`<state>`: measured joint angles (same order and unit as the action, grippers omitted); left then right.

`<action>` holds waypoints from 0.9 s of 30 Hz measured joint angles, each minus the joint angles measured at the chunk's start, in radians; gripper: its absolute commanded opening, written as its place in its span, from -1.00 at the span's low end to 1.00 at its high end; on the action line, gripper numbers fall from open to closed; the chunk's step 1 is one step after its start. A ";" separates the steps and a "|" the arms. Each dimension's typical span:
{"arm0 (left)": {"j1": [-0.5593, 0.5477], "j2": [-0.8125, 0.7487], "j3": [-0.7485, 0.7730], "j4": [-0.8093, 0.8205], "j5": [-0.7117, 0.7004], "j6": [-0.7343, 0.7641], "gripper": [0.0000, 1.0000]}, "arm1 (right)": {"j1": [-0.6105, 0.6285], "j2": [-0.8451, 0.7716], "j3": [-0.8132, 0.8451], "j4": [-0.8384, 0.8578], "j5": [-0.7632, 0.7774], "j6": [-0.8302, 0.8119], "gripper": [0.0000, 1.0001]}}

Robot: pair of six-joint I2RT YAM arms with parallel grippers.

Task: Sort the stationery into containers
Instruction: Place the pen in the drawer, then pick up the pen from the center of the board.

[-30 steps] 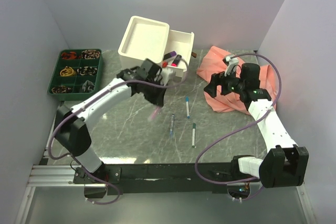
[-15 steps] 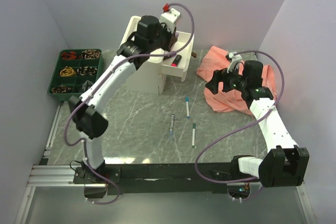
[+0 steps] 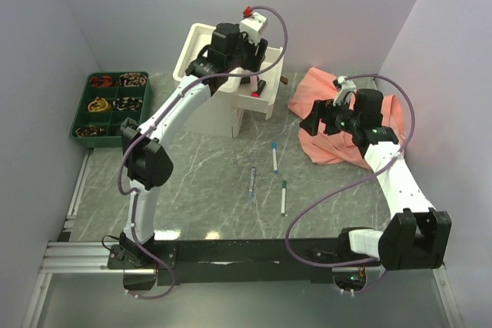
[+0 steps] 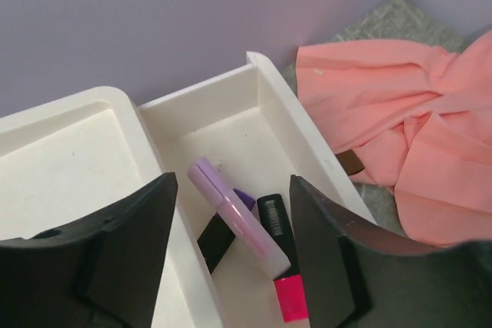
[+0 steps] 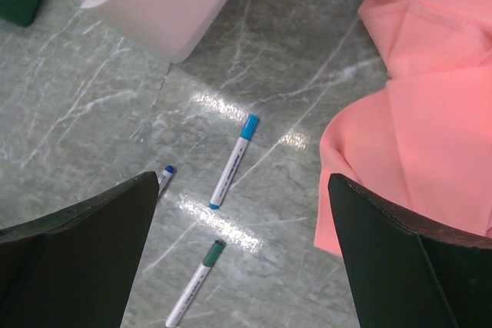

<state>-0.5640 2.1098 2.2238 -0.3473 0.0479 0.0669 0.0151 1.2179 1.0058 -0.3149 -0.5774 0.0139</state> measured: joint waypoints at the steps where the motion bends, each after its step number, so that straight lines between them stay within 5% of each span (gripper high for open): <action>1: 0.000 -0.003 0.000 0.011 0.000 -0.001 0.46 | 0.007 0.012 0.000 0.000 0.013 0.021 1.00; 6: 0.000 -0.076 -0.035 0.042 -0.012 0.014 0.69 | 0.088 0.081 -0.005 -0.007 0.085 0.072 1.00; 12: 0.039 -0.381 -0.222 0.072 -0.112 0.026 0.78 | 0.316 0.153 -0.058 -0.028 0.201 0.113 0.91; 21: 0.356 -0.908 -0.731 0.180 -0.262 0.043 0.86 | 0.351 0.329 -0.074 -0.047 0.402 0.249 0.56; 27: 0.489 -0.960 -0.861 0.178 -0.272 0.041 0.86 | 0.448 0.391 -0.032 -0.043 0.491 0.265 0.40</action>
<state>-0.0753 1.1496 1.3628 -0.1692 -0.2237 0.1081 0.4629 1.6093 0.9741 -0.3584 -0.0860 0.2790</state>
